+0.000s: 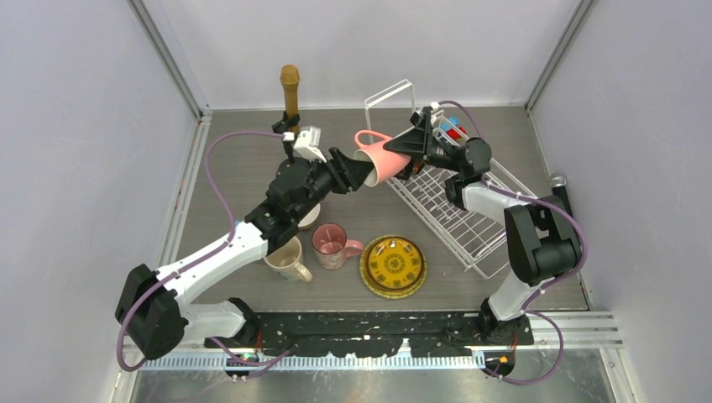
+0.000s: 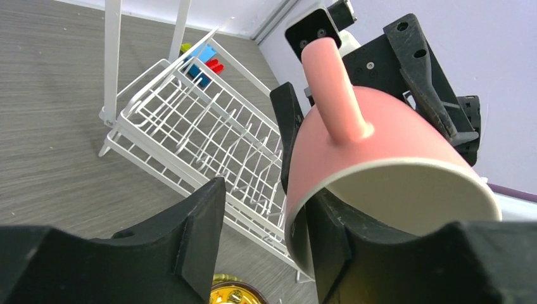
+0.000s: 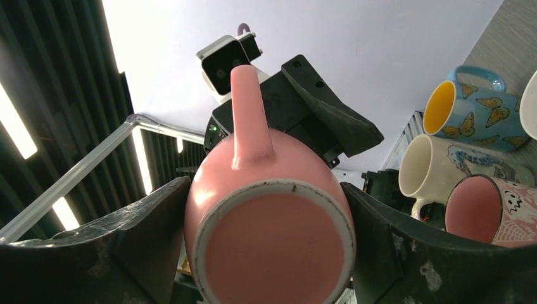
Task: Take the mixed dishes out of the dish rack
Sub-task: Place the cup at the center of the board.
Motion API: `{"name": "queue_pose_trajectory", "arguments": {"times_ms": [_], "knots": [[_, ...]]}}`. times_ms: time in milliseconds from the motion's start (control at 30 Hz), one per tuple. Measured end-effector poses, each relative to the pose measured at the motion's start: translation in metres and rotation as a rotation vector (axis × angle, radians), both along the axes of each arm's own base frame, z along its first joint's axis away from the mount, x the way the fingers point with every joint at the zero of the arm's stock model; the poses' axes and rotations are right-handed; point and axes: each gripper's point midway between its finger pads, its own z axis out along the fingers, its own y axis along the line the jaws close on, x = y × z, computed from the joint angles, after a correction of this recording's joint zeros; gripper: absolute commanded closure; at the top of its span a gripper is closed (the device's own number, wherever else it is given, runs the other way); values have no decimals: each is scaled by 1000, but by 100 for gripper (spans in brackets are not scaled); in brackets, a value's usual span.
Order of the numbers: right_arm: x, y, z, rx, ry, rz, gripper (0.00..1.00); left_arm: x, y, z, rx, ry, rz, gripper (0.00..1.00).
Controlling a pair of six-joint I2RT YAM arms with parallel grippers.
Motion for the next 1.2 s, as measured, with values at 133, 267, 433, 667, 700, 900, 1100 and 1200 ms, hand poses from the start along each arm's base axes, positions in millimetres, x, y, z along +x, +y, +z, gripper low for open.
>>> {"name": "queue_pose_trajectory", "arguments": {"times_ms": [133, 267, 433, 667, 700, 900, 1100, 1200], "knots": [[-6, 5, 0, -4, -10, 24, 80, 0, -4, 5, -17, 0, -17, 87], [-5, 7, -1, -1, 0, 28, 47, -3, -8, 12, -31, -16, -46, 100], [-6, 7, 0, -4, -12, 39, 1, -4, -7, 13, -24, -25, -51, 100], [0, -5, -1, -19, -41, 17, 0, -24, 13, 14, 12, -32, -43, 100], [6, -11, -1, -18, -45, -7, 0, -29, 19, 13, 21, -34, -36, 100], [48, -38, -11, -62, -49, -179, 0, -44, 37, 7, 70, -20, -24, 100], [90, -46, -25, -325, -85, -448, 0, -47, 41, -18, 155, 39, -28, 100], [89, -62, -18, -455, -175, -575, 0, -49, 41, -29, 195, 62, -38, 100]]}}
